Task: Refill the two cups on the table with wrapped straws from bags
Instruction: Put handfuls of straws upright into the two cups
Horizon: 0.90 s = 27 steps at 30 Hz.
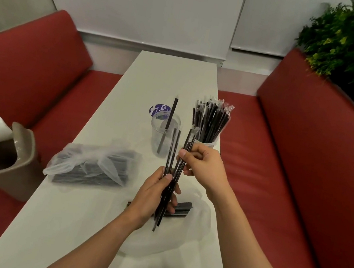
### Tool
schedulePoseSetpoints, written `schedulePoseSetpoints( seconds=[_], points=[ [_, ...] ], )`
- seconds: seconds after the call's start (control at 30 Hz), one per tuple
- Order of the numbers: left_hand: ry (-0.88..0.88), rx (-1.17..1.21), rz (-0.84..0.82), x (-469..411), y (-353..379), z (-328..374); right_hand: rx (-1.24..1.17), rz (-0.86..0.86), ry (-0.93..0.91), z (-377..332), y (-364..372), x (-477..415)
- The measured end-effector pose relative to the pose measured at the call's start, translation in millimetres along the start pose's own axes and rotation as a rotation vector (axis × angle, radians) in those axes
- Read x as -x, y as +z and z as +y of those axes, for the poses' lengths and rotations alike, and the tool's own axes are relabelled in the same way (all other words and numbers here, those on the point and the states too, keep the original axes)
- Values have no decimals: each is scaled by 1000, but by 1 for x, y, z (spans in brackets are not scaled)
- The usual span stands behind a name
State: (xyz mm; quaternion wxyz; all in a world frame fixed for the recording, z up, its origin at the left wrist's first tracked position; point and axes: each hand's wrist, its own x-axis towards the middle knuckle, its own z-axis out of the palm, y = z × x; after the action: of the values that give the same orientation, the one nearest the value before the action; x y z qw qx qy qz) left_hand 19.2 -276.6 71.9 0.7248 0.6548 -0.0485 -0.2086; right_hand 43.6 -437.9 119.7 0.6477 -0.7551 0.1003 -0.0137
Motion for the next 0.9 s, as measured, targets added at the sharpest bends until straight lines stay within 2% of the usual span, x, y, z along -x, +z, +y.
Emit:
schedulePoseSetpoints(
  seconds=[0.13, 0.23, 0.3, 0.4, 0.47, 0.73, 0.9],
  points=[
    [69, -3, 159, -16, -4, -5, 61, 138, -81, -15, -19, -8],
    [174, -106, 292, -30, -14, -3, 50, 349, -265, -36, -45, -23],
    [178, -130, 364, -37, -23, -1, 27, 535, -384, -47, -62, -33],
    [133, -81, 370, -44, -33, 1, 47, 774, -525, -55, -74, -42],
    [126, -67, 333, -45, -33, 3, 109, 835, -543, -45, -73, -52],
    [170, -90, 164, -43, -18, 4, 534, 471, -180, 27, -54, -107],
    [171, -70, 104, -43, -22, 3, 519, 435, -87, 29, -47, -120]
  ],
)
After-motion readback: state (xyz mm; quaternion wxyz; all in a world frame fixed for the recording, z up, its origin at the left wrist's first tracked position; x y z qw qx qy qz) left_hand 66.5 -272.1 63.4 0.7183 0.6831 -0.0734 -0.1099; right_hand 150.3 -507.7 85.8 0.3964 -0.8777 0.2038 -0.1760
